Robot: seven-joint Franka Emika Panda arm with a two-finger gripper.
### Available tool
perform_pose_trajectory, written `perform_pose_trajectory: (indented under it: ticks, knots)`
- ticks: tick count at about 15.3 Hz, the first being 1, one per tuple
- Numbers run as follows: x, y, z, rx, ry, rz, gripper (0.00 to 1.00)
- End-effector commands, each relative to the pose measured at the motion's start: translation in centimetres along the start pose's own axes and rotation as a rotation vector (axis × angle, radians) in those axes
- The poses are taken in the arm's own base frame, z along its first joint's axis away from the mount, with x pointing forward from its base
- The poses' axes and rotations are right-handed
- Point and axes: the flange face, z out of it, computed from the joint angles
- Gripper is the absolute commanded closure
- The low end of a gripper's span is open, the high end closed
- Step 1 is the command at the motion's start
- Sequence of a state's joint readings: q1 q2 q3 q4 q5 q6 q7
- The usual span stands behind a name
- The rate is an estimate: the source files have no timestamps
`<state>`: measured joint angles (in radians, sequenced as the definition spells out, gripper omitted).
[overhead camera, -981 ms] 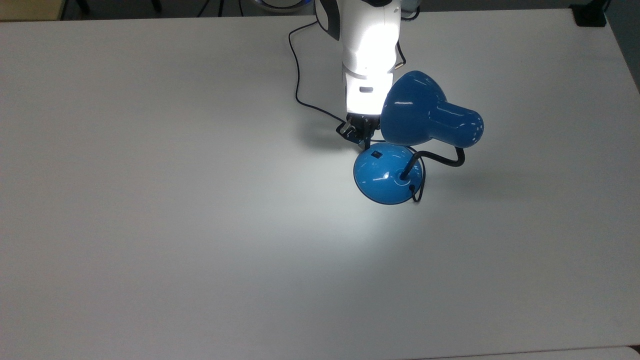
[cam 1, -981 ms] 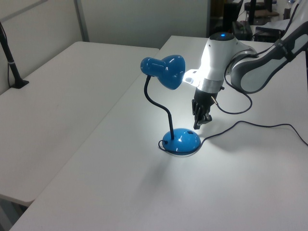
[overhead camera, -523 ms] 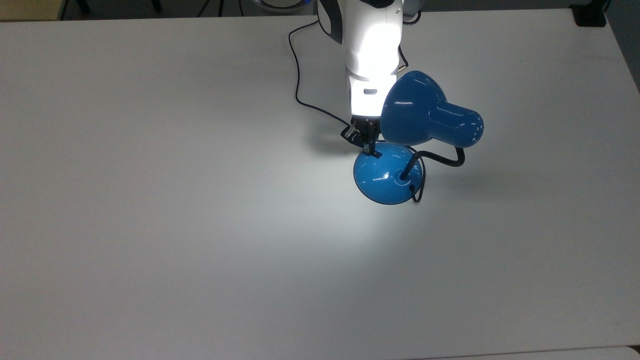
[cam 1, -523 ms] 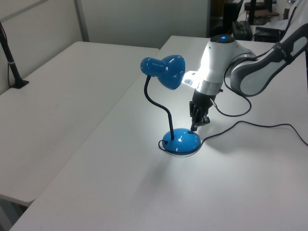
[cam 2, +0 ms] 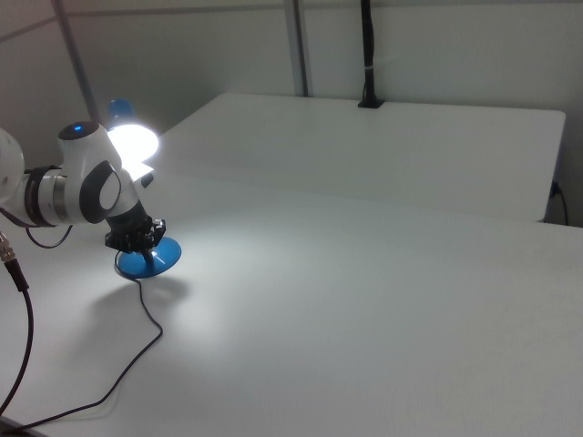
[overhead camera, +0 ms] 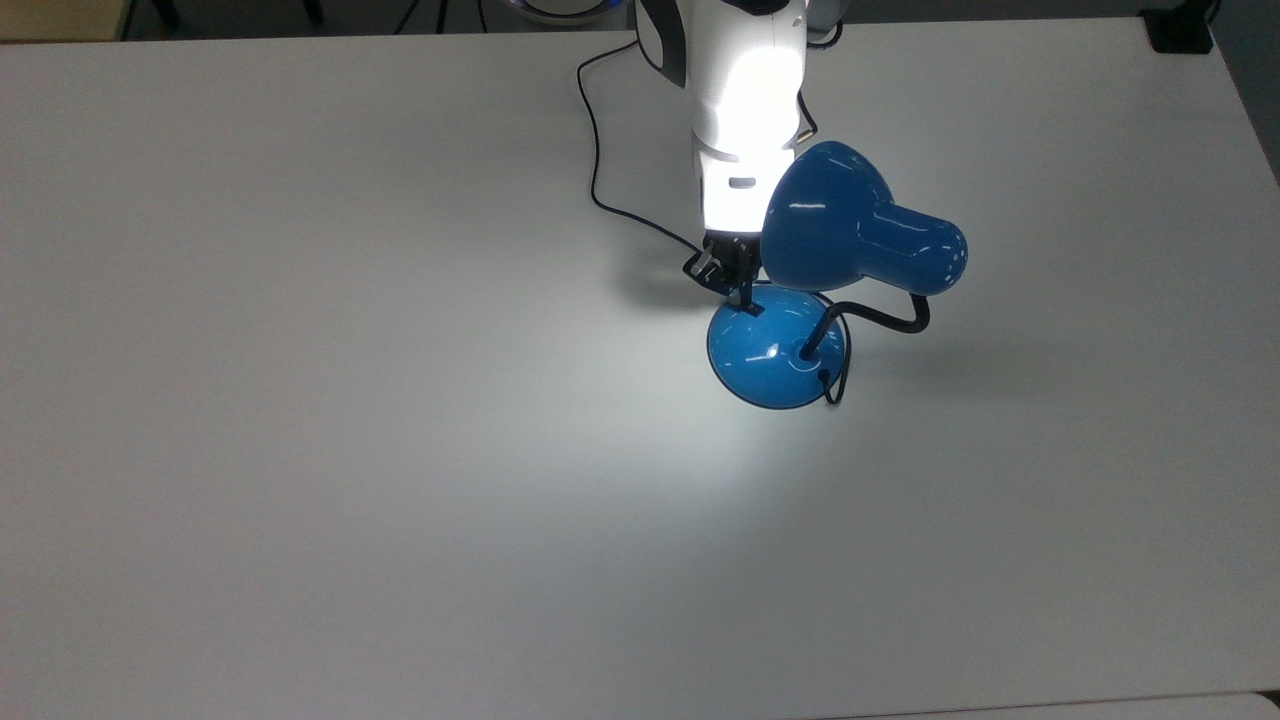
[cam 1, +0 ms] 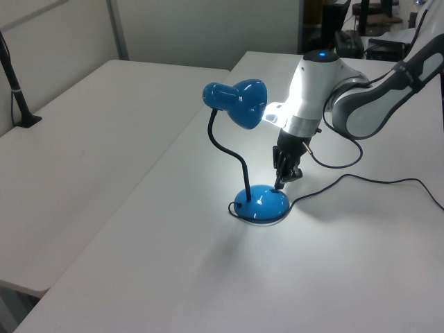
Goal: Turn off the lamp
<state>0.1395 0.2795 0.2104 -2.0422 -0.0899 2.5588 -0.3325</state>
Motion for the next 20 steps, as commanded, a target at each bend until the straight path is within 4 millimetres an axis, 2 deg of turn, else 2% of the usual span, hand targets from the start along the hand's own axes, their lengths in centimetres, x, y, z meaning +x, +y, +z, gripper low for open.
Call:
perform_pose_trajectory:
  ticks: [1, 8, 10, 12, 15, 20]
  knots:
    - [0.3, -0.4, 1.3, 0.014, 0.008, -0.022, 1.00]
    - [-0.5, -0.5, 2.3, 0.033, -0.045, -0.016, 1.00]
    - [-1.1, 0.3, 1.6, 0.041, -0.092, 0.005, 1.00]
    - [-1.7, 0.8, -0.1, 0.048, -0.147, 0.023, 1.00]
    - [-2.8, 2.5, -4.8, 0.045, -0.248, 0.124, 1.00]
    - [-5.4, 8.9, -13.2, 0.025, -0.320, 0.265, 1.00]
